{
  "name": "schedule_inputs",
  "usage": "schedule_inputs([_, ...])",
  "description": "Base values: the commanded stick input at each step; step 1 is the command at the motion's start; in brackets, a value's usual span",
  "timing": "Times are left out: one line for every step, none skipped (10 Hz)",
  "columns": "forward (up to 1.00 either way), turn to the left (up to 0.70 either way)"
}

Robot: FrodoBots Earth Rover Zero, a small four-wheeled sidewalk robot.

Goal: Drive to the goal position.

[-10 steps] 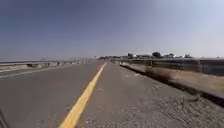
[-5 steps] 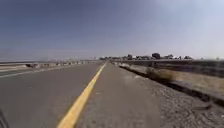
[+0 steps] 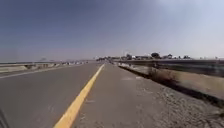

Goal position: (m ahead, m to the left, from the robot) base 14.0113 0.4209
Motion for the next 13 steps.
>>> schedule_inputs([0.50,0.00])
schedule_inputs([0.50,0.00])
schedule_inputs([0.50,0.00])
schedule_inputs([0.50,0.00])
schedule_inputs([0.50,0.00])
schedule_inputs([0.50,0.00])
schedule_inputs([0.50,0.00])
schedule_inputs([0.50,0.00])
schedule_inputs([0.50,0.00])
schedule_inputs([0.50,0.00])
schedule_inputs([0.50,0.00])
schedule_inputs([0.50,0.00])
schedule_inputs([0.50,0.00])
